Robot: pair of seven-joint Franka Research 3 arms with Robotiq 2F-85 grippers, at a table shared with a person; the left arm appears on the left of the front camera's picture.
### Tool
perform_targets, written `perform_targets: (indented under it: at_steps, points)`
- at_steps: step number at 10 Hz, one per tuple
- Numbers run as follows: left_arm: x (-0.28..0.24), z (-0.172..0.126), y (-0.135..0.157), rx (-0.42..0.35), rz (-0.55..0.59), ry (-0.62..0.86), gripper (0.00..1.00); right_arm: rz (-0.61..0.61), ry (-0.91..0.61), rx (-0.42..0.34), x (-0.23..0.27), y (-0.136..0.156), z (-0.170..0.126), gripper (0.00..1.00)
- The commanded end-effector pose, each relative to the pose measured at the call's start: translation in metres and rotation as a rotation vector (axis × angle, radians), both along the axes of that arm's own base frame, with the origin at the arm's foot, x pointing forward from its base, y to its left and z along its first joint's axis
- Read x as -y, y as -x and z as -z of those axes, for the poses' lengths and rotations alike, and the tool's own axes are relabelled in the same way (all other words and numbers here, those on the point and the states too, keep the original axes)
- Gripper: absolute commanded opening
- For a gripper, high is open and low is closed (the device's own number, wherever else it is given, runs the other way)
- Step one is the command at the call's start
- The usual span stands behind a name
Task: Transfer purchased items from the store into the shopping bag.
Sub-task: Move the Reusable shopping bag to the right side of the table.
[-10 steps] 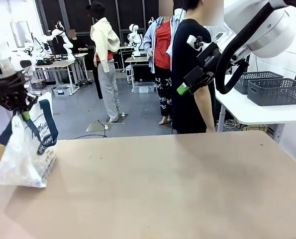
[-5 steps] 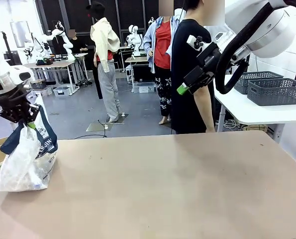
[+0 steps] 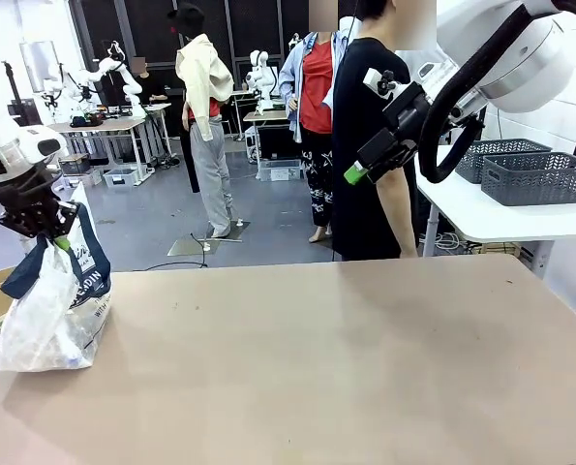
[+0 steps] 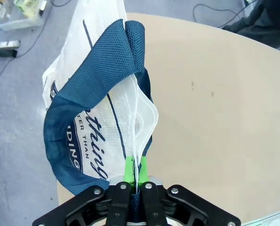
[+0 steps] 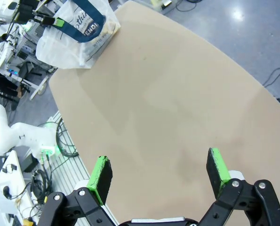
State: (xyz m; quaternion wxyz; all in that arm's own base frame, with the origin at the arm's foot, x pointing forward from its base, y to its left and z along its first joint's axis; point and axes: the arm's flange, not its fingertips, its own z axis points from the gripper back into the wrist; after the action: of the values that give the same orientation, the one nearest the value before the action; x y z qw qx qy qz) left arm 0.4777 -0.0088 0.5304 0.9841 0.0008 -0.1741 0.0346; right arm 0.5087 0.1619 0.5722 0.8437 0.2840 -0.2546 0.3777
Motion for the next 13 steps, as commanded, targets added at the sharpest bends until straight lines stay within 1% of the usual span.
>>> perform_targets:
  at_steps: [1,4,6,7,9,11,13]
  points:
    - [0.000,0.000,0.000,0.000,0.000,0.000,0.00,-0.010,-0.002,-0.001,0.001,0.002,0.003,1.00]
    - [0.008,-0.010,-0.013,-0.007,0.037,-0.004,0.58,-0.010,-0.002,-0.001,0.001,0.002,0.003,1.00]
    - [0.008,-0.014,-0.014,-0.017,0.042,-0.001,0.97,-0.010,-0.002,-0.001,0.001,0.002,0.003,1.00]
    - [0.012,-0.022,-0.015,-0.003,0.049,-0.006,1.00,-0.010,-0.002,-0.001,0.001,0.002,0.003,1.00]
    - [0.024,-0.041,-0.017,0.033,0.075,-0.020,1.00,-0.010,-0.002,-0.001,0.001,0.002,0.003,1.00]
    - [0.034,-0.063,-0.014,0.063,0.102,-0.036,1.00,-0.010,-0.002,-0.001,0.001,0.002,0.003,1.00]
    - [0.048,-0.073,-0.011,0.068,0.151,-0.019,1.00,-0.010,-0.002,-0.001,0.001,0.002,0.003,1.00]
